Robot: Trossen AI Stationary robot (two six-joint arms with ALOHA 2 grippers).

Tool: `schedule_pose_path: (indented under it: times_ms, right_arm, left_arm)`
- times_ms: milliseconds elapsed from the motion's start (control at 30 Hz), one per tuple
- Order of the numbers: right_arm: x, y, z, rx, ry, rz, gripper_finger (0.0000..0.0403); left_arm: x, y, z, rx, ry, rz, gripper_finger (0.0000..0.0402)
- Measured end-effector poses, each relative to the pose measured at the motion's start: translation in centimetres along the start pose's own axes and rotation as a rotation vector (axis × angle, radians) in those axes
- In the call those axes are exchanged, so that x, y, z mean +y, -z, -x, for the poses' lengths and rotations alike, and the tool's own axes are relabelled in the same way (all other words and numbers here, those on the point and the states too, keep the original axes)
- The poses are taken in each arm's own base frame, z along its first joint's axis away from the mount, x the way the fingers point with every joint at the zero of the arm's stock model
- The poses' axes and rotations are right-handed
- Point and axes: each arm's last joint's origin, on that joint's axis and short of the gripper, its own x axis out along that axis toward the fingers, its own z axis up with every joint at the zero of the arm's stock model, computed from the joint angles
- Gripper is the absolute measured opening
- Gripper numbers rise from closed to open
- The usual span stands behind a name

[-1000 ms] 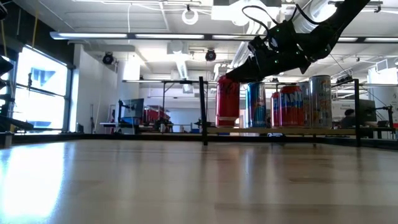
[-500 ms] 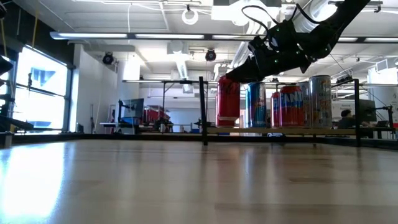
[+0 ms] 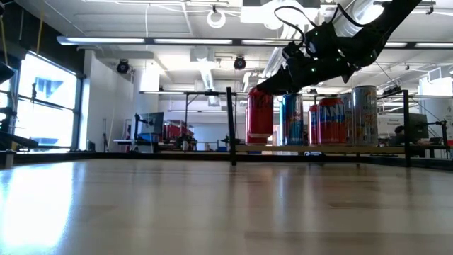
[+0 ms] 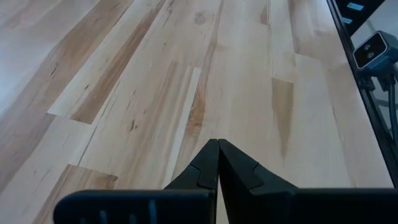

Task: Place canned beverage on shelf
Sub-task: Put the red-black soda can on the shelf aligned with the other red-black soda can

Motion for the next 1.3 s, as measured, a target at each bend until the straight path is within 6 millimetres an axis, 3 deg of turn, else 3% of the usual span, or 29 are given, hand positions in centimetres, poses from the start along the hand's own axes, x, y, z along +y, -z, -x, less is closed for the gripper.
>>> schedule_pose_path:
  times_ms: [500,1000,1133,1300]
  right_arm:
    - [0.2,0.2,-0.1,0.025,0.026,-0.058,0.0272]
    - [1.4,-0.7,-0.4,-0.026,0.027,-0.006,0.0273]
    - [2.9,-1.7,0.5,0.004,0.011,-0.012,0.0239]
    - [5.2,-3.2,2.5,0.087,0.089,0.036,0.0141]
  left_arm:
    - [-0.1,0.0,0.0,-0.004,0.009,0.009,0.0]
    - [-0.1,0.0,0.0,-0.004,0.009,0.025,0.0]
    - [-0.2,-0.1,0.0,-0.007,0.018,0.042,0.0]
    - [-0.3,-0.1,0.0,-0.011,0.019,0.045,0.0]
